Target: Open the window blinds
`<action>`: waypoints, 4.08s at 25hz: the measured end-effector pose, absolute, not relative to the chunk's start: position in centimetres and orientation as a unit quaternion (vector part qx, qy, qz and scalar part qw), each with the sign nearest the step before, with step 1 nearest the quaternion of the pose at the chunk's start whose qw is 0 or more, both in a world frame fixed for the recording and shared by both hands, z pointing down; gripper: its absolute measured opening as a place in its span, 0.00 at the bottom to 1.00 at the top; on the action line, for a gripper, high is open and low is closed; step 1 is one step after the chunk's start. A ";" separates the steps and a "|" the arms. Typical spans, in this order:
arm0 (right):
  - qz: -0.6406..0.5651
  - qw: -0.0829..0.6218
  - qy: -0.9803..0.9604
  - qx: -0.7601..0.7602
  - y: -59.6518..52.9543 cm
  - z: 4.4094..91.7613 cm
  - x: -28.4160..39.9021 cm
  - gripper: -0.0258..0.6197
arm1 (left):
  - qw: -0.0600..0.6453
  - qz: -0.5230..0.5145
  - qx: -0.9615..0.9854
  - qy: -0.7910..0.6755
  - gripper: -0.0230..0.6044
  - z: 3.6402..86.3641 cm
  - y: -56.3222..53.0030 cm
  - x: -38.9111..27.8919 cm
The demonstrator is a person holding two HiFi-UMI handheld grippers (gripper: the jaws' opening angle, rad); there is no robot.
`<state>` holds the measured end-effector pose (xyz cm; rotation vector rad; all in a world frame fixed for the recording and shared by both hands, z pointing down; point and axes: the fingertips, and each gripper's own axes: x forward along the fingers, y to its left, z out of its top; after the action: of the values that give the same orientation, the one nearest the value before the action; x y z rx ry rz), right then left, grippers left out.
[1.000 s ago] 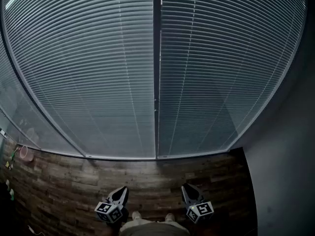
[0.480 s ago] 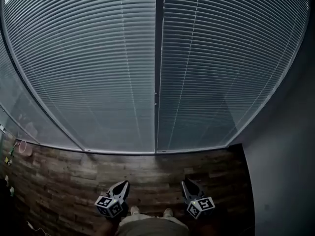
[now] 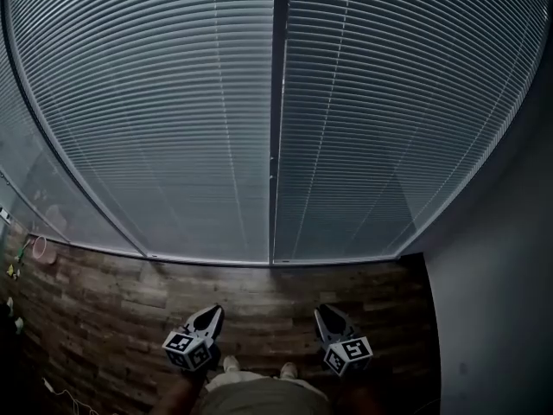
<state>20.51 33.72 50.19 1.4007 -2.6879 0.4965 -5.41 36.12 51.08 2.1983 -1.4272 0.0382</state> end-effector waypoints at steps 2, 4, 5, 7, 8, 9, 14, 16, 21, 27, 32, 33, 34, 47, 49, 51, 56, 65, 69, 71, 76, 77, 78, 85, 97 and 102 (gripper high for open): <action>0.161 0.035 -0.880 0.446 33.4 49.7 20.9 0.14 | 0.259 0.009 0.809 -0.528 0.06 50.6 35.8 -4.4; 0.159 0.033 -0.885 0.437 33.2 50.1 21.3 0.14 | 0.257 0.011 0.807 -0.532 0.06 51.2 35.7 -3.5; 0.158 0.030 -0.887 0.434 33.5 50.3 21.6 0.14 | 0.256 0.013 0.806 -0.533 0.06 51.7 36.0 -3.1; 0.168 0.021 -0.887 0.429 34.3 51.0 22.5 0.14 | 0.259 0.003 0.802 -0.538 0.06 52.2 36.9 -1.9; 0.180 0.016 -0.885 0.428 34.5 51.3 22.9 0.14 | 0.261 -0.002 0.800 -0.540 0.06 52.5 37.3 -1.3; 0.192 0.010 -0.883 0.428 34.7 51.1 23.4 0.14 | 0.264 -0.001 0.797 -0.543 0.06 52.7 37.6 -0.8; 0.206 -0.006 -0.885 0.418 35.5 46.9 25.0 0.14 | 0.266 -0.020 0.794 -0.546 0.06 50.3 38.8 1.7; 0.207 -0.006 -0.885 0.416 35.4 46.8 25.6 0.14 | 0.264 -0.018 0.790 -0.552 0.06 50.2 39.1 2.3; 0.220 0.001 -0.883 0.415 35.4 47.9 25.9 0.14 | 0.277 -0.008 0.774 -0.569 0.06 51.3 40.5 1.8; 0.212 0.021 -0.881 0.423 33.7 48.9 24.2 0.14 | 0.291 -0.011 0.766 -0.573 0.06 52.2 39.1 -0.8; 0.216 0.025 -0.872 0.438 32.0 49.6 21.7 0.14 | 0.279 -0.005 0.779 -0.562 0.06 53.0 36.2 -4.2; 0.215 0.027 -0.872 0.440 31.4 49.4 21.0 0.14 | 0.278 -0.006 0.780 -0.560 0.06 52.6 35.3 -5.0; 0.213 0.029 -0.871 0.441 30.8 49.2 20.4 0.14 | 0.276 -0.007 0.783 -0.558 0.06 52.3 34.5 -5.7; 0.207 0.040 -0.860 0.465 26.4 49.9 12.7 0.14 | 0.276 -0.005 0.802 -0.530 0.06 53.1 29.0 -13.8; 0.208 0.042 -0.859 0.465 26.0 50.8 11.8 0.14 | 0.268 0.005 0.806 -0.528 0.06 53.8 28.6 -14.7; 0.209 0.045 -0.859 0.466 25.7 51.3 11.1 0.14 | 0.267 0.007 0.806 -0.528 0.06 54.1 28.2 -15.5; 0.209 0.053 -0.858 0.467 25.3 52.0 9.6 0.14 | 0.284 -0.019 0.797 -0.532 0.06 54.2 28.0 -17.0; 0.200 0.055 -0.858 0.470 23.2 51.8 6.4 0.14 | 0.302 -0.019 0.800 -0.518 0.06 55.9 27.5 -18.6; 0.197 0.052 -0.859 0.470 22.5 51.7 5.0 0.14 | 0.300 -0.005 0.807 -0.509 0.06 56.4 26.4 -19.1; 0.194 0.054 -0.859 0.471 22.4 51.8 4.5 0.14 | 0.298 -0.005 0.809 -0.506 0.06 56.2 26.1 -19.3; 0.183 0.063 -0.863 0.467 22.5 51.6 3.8 0.14 | 0.291 -0.006 0.809 -0.511 0.06 56.4 25.8 -20.2; 0.182 0.063 -0.865 0.464 22.3 51.5 3.8 0.14 | 0.292 -0.008 0.805 -0.516 0.06 56.4 25.6 -20.4; 0.181 0.063 -0.866 0.462 22.0 51.4 3.8 0.14 | 0.295 -0.013 0.801 -0.520 0.06 56.2 25.4 -20.5; 0.176 0.047 -0.869 0.461 20.5 50.8 4.0 0.14 | 0.297 -0.019 0.804 -0.515 0.06 56.0 24.6 -19.7; 0.143 0.052 -0.873 0.464 20.5 50.9 2.5 0.14 | 0.290 -0.015 0.810 -0.510 0.06 56.2 24.4 -21.3; 0.137 0.062 -0.876 0.458 20.5 50.6 3.0 0.14 | 0.305 -0.014 0.817 -0.489 0.06 56.3 24.5 -19.9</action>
<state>3.01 20.50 50.60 1.3842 -2.6497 0.4142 -19.90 24.45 56.34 2.1638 -1.2934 -0.0361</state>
